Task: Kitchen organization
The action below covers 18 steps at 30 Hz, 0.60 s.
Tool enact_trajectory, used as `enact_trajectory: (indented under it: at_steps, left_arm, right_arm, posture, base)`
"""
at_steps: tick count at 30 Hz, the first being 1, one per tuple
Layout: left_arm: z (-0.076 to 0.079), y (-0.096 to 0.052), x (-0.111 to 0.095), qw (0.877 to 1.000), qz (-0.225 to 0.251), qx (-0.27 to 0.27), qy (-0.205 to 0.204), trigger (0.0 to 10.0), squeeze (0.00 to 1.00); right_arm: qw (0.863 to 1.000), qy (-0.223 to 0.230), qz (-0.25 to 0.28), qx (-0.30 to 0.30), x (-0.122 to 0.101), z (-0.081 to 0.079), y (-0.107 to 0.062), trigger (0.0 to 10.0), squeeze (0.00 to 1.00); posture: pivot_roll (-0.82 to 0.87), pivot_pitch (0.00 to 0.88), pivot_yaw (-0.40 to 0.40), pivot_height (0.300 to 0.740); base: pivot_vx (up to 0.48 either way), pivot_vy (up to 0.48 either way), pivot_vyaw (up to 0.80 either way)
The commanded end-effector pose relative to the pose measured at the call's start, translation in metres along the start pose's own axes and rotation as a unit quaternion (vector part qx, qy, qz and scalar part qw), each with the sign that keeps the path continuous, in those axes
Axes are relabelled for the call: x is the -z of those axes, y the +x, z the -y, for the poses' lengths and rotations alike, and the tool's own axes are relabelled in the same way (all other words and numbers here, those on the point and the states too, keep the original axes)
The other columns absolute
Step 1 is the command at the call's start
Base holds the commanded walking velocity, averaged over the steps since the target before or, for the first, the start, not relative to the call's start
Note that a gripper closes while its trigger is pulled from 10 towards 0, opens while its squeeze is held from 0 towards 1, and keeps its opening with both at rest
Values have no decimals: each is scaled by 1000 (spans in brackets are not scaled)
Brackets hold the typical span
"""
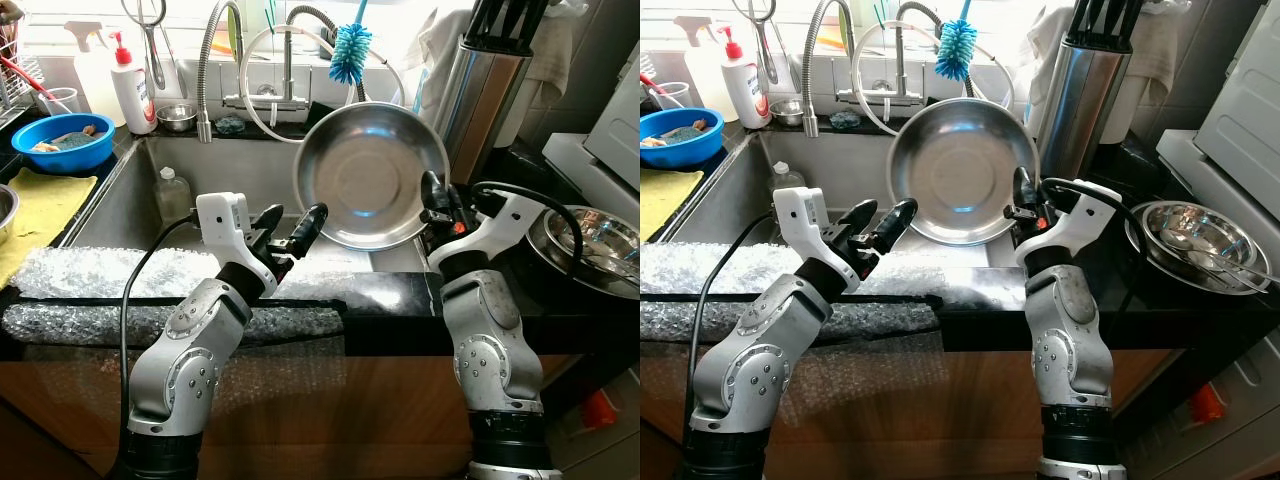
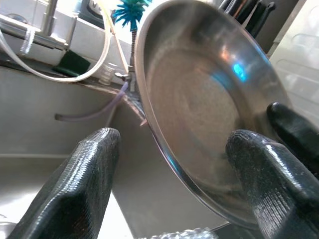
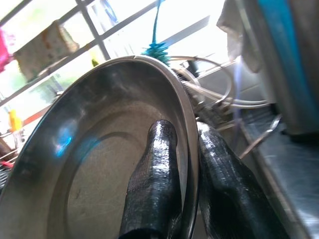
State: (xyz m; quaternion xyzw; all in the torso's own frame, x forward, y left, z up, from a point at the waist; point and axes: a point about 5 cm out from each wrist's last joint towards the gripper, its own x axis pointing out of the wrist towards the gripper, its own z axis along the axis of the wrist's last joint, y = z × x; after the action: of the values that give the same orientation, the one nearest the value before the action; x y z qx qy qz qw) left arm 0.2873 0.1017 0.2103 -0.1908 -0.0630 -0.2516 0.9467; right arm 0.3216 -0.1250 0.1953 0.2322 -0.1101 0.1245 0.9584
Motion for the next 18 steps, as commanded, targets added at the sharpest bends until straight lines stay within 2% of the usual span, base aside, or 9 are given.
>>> enact_trajectory:
  at_steps: [1,9,10,11,12,14,18]
  left_arm:
    - [0,2,3,1000,-12,-5,6,10000,0]
    - [-6,4,0,999,-4,-34,16,10000,0]
    - [-9,4,0,999,-3,-46,18,7843,0]
    - [-12,4,0,998,-2,-58,21,6627,0]
    - [-15,4,0,997,0,-72,25,4078,0]
    - [-18,4,0,996,3,-83,22,0,0]
    - [-18,4,-1,996,5,-85,22,0,0]
  right_arm:
    - [1000,3,6,-21,-5,-7,2,10000,0]
    - [1000,2,4,-25,-4,-8,2,10000,0]
    - [1000,1,4,-26,-4,-9,3,10000,0]
    - [1000,1,5,-27,-4,-9,3,10000,0]
    - [1000,1,5,-27,-4,-9,3,10000,0]
    - [1000,2,6,-25,-5,-8,3,10000,0]
    - [1000,0,5,-24,-5,-8,3,10000,0]
  posture:
    - [-73,0,-74,740]
    - [-71,0,-76,740]
    - [-73,0,-76,740]
    - [-73,0,-76,740]
    - [-73,0,-76,740]
    - [-74,0,-78,740]
    - [-74,0,-78,740]
  base:
    - [0,0,0]
    - [0,0,0]
    - [0,0,0]
    - [0,0,0]
    - [0,0,0]
    - [0,0,0]
    - [0,0,0]
